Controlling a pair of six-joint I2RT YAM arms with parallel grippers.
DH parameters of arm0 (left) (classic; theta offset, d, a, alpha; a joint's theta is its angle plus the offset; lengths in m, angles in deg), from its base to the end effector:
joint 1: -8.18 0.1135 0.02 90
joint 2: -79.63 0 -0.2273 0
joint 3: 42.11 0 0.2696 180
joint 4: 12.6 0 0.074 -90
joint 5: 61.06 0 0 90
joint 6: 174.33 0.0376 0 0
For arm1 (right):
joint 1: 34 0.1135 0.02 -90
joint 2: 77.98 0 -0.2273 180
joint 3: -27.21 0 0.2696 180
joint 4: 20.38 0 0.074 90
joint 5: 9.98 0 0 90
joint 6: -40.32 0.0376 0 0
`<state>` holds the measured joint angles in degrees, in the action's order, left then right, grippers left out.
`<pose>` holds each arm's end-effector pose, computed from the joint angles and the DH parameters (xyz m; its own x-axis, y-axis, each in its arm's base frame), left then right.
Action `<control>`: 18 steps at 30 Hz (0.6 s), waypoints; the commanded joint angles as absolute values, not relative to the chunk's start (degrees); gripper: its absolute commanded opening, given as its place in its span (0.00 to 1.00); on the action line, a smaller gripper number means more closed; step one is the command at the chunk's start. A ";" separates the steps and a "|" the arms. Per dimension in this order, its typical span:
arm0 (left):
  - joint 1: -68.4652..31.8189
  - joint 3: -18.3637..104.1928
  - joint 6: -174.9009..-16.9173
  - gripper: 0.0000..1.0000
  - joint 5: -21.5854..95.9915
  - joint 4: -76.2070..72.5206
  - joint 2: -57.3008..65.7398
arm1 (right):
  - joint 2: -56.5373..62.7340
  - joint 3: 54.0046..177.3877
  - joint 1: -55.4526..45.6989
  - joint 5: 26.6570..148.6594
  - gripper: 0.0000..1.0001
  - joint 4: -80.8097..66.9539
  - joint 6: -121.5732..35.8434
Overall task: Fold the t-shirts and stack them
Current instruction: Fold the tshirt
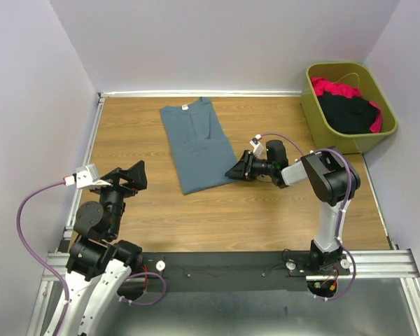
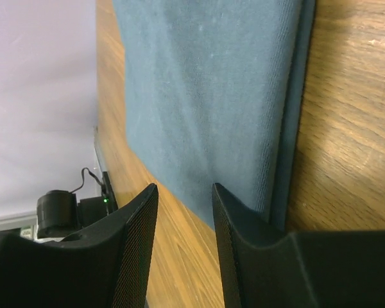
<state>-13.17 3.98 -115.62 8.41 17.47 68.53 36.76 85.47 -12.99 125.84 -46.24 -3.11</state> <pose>0.1227 -0.0338 0.3212 0.0602 -0.5458 -0.8358 0.0547 0.8378 -0.5432 0.3173 0.1507 0.0441 -0.9267 0.1862 -0.3263 -0.2225 0.4278 0.8761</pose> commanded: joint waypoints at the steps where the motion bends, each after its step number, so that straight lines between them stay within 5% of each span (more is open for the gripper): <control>1: -12.92 3.35 -115.09 0.96 8.90 16.52 67.50 | 36.46 82.60 -13.70 124.84 0.47 -44.70 -6.35; 7: -13.00 3.97 -116.05 0.94 13.90 15.64 58.81 | 25.57 86.89 -12.83 118.27 0.47 -25.05 -15.73; 18: -15.64 2.83 -129.06 0.91 22.71 17.05 37.72 | 14.48 96.30 -11.33 87.15 0.56 9.32 -24.80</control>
